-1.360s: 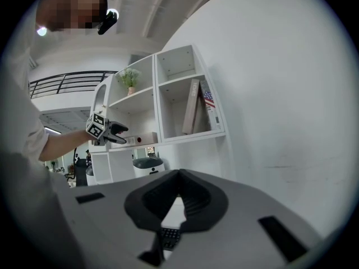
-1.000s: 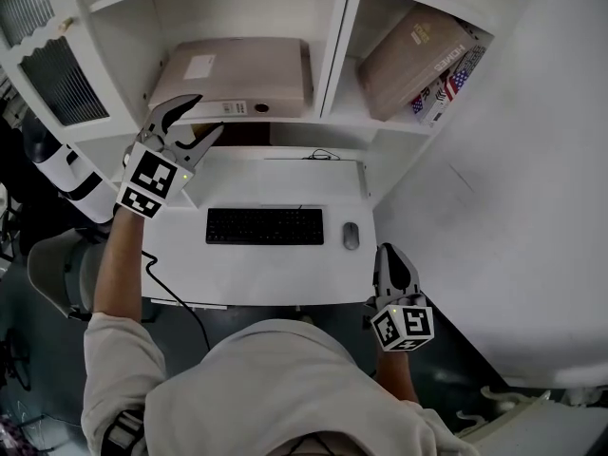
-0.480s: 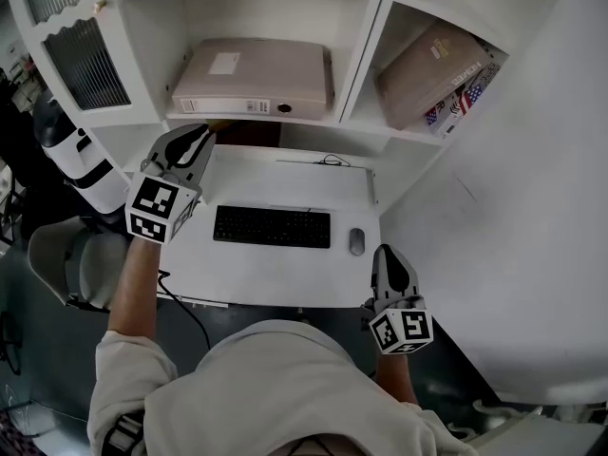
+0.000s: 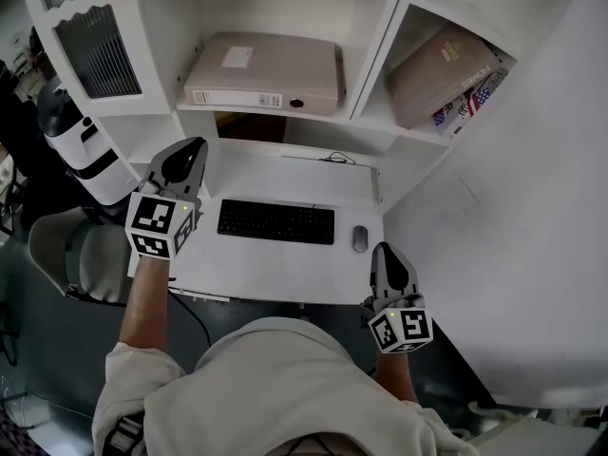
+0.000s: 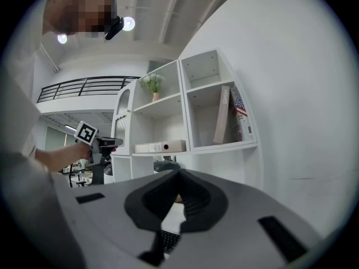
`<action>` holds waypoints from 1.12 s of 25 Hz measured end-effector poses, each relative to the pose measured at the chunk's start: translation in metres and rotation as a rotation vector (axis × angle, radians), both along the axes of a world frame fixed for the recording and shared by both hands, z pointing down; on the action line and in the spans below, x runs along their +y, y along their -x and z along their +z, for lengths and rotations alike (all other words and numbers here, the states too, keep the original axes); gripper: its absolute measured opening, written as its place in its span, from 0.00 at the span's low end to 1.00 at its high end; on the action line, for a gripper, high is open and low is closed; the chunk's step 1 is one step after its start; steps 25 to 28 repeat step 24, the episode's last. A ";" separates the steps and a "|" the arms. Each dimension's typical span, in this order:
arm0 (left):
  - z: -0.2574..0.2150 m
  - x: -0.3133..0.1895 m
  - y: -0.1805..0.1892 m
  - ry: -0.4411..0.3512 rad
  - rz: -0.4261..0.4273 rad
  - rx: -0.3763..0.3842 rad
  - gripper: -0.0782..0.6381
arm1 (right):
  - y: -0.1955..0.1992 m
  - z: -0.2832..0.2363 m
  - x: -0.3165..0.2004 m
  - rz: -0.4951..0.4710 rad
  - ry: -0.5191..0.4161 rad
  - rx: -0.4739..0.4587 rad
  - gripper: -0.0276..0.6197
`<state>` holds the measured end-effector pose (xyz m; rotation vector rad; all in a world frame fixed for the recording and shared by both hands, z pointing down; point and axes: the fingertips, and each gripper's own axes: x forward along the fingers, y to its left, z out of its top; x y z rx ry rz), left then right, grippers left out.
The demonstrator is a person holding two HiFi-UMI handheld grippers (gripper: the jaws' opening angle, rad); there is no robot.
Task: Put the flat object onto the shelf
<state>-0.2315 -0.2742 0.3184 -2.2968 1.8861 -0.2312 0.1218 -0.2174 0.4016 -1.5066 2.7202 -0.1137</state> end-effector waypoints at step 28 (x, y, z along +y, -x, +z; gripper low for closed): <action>0.049 0.080 0.030 0.070 -0.047 0.110 0.11 | 0.045 -0.001 0.044 -0.058 -0.003 0.027 0.05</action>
